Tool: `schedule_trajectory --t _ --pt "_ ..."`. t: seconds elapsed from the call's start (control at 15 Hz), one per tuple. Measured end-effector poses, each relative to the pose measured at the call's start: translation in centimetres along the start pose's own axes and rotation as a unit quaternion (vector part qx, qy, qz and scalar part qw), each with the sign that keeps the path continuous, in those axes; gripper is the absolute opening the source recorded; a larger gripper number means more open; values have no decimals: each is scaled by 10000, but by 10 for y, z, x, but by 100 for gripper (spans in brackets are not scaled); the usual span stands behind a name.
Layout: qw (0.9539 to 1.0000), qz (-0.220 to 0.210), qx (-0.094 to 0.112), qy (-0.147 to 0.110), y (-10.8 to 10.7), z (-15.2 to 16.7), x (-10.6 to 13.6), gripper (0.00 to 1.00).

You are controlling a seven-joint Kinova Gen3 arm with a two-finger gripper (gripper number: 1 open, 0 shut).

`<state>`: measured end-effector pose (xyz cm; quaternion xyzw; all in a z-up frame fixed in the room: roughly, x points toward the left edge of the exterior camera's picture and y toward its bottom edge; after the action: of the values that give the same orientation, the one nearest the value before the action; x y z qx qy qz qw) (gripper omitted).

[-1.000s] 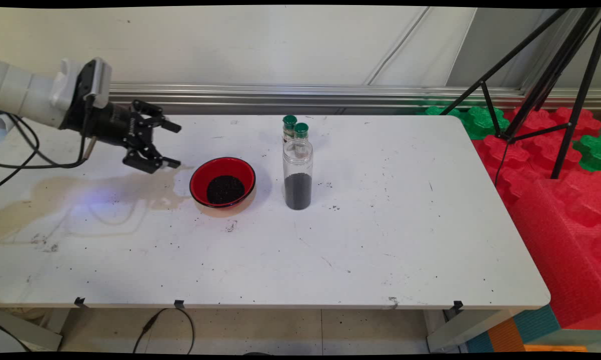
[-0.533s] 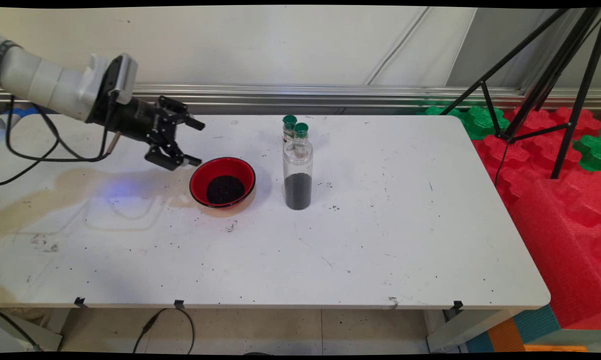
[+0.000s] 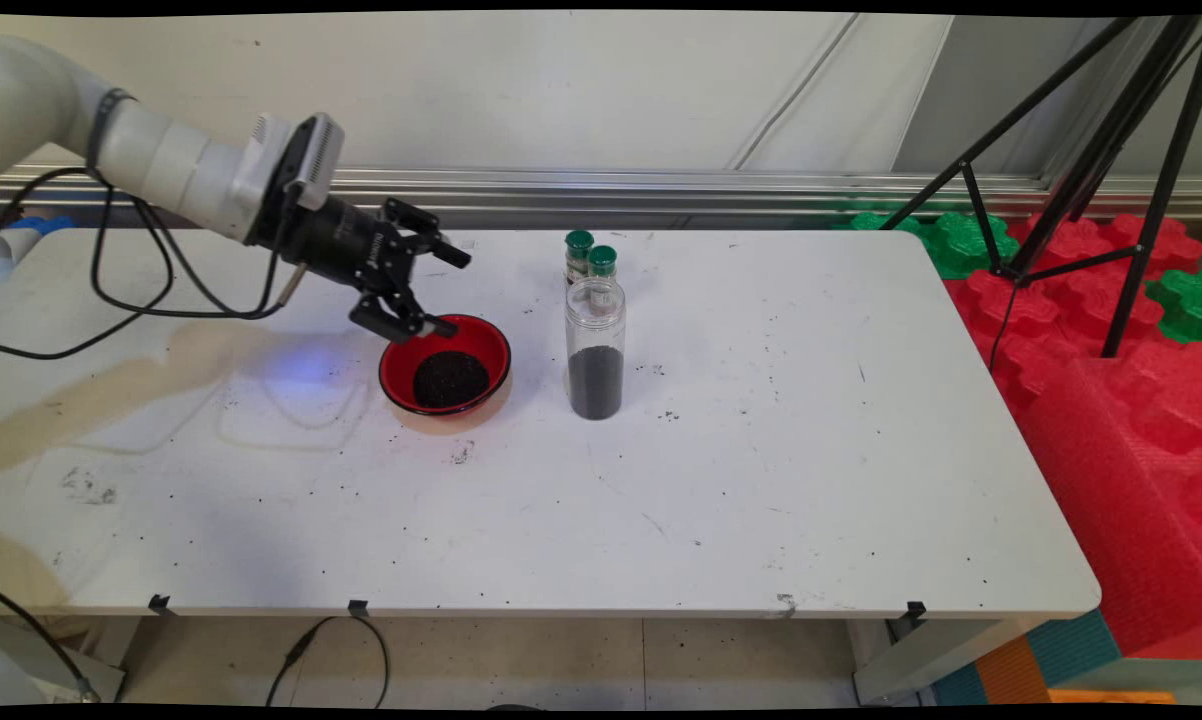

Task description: Pick up the black seasoning powder from the table

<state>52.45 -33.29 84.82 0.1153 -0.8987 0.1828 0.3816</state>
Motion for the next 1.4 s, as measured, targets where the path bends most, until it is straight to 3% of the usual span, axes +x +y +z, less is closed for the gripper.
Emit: schedule_trajectory --t 0.67,1.07,1.4 --pt "9970 -78 -444 623 -11 60 1 100" --pt "9915 -195 -724 1060 -13 93 -2 100" --pt "9874 -292 -835 1310 -12 114 -5 100"
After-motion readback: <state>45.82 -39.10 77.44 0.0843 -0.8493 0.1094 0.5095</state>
